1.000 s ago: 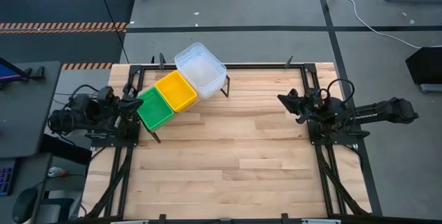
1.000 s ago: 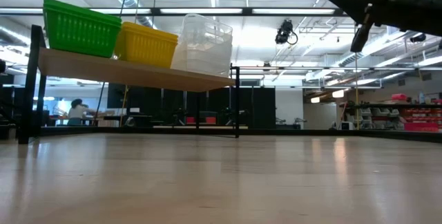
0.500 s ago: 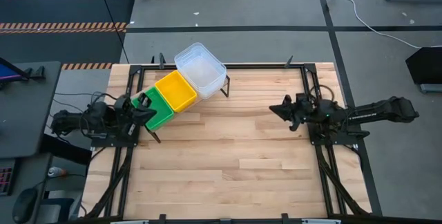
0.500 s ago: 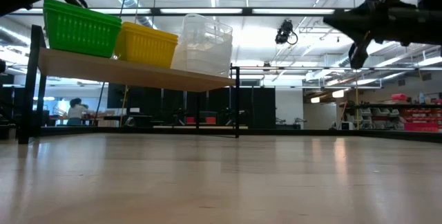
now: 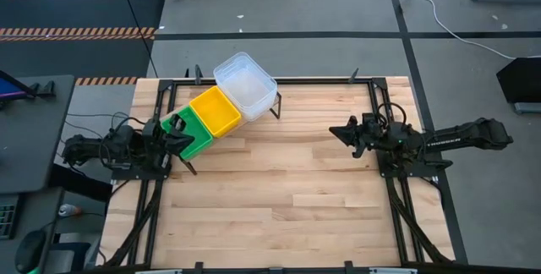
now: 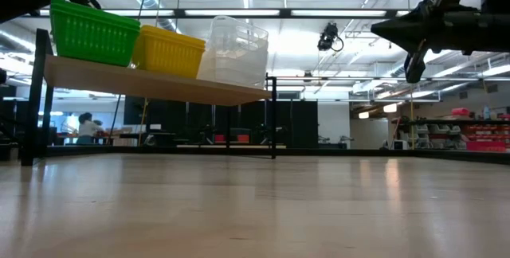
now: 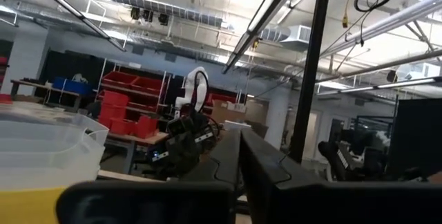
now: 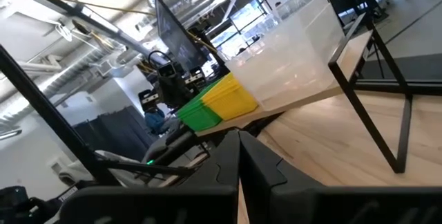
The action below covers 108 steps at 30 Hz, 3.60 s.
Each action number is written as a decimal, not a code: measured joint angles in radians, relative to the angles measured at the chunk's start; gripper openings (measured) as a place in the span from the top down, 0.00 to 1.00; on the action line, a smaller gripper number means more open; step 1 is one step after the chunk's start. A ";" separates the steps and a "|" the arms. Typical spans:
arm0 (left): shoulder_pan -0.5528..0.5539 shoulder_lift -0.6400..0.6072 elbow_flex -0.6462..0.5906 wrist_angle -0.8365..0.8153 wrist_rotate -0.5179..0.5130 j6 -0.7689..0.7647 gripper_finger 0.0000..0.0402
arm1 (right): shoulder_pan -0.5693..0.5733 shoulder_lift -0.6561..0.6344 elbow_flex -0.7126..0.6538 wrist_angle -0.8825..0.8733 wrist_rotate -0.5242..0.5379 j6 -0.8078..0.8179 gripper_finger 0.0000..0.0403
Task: Stack baskets on shelf by color
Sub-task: Return to Home Position
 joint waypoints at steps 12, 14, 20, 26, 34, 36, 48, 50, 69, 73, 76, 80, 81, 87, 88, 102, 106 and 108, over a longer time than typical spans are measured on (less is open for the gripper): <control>0.000 0.002 0.000 -0.024 0.000 -0.006 0.93 | 0.000 0.000 0.000 -0.001 -0.001 0.000 0.98; 0.000 0.002 0.000 -0.023 0.000 -0.007 0.94 | 0.000 0.000 0.000 -0.001 -0.001 -0.001 0.98; 0.000 0.002 0.000 -0.023 0.000 -0.007 0.93 | 0.000 0.000 0.000 -0.001 -0.001 -0.001 0.97; 0.000 0.002 0.000 -0.023 0.000 -0.007 0.91 | 0.000 0.000 0.000 -0.001 -0.001 -0.001 0.97; 0.000 0.002 0.001 -0.023 0.000 -0.007 0.93 | 0.000 0.000 0.000 -0.001 -0.002 -0.001 0.97; 0.000 0.002 0.001 -0.023 0.000 -0.006 0.93 | 0.000 0.000 0.000 -0.001 -0.002 -0.002 0.97; 0.000 0.002 0.001 -0.023 0.000 -0.006 0.91 | 0.000 0.000 0.000 -0.001 -0.002 -0.002 0.97; 0.000 0.002 0.001 -0.022 0.000 -0.007 0.91 | 0.000 0.000 0.000 -0.001 -0.002 -0.002 0.97; 0.000 0.002 0.001 -0.022 0.000 -0.006 0.92 | 0.000 0.000 0.000 -0.001 -0.002 -0.002 0.97; 0.000 0.002 0.001 -0.022 0.000 -0.006 0.93 | 0.000 0.000 0.000 -0.001 -0.002 -0.002 0.97; 0.000 0.002 0.001 -0.022 0.000 -0.007 0.92 | 0.000 0.000 0.000 -0.001 -0.001 -0.002 0.97; 0.000 0.002 0.001 -0.022 0.000 -0.007 0.91 | 0.000 0.000 0.000 -0.001 -0.002 -0.002 0.97; 0.000 0.002 0.001 -0.022 0.000 -0.006 0.90 | 0.000 0.000 0.000 -0.001 -0.002 -0.002 0.97; 0.000 0.002 0.001 -0.022 0.000 -0.007 0.92 | 0.000 0.000 0.000 -0.001 -0.002 -0.002 0.97; 0.000 0.002 0.001 -0.022 0.000 -0.007 0.92 | 0.000 0.000 0.000 -0.001 -0.001 -0.002 0.97; 0.000 0.002 0.001 -0.023 -0.001 -0.006 0.90 | 0.000 0.000 0.000 -0.001 -0.002 -0.002 0.97; 0.000 0.002 0.001 -0.022 0.000 -0.006 0.91 | 0.000 0.000 0.000 -0.001 -0.001 -0.002 0.97; 0.000 0.002 0.001 -0.023 0.000 -0.007 0.92 | 0.000 0.000 0.000 -0.001 -0.002 -0.002 0.97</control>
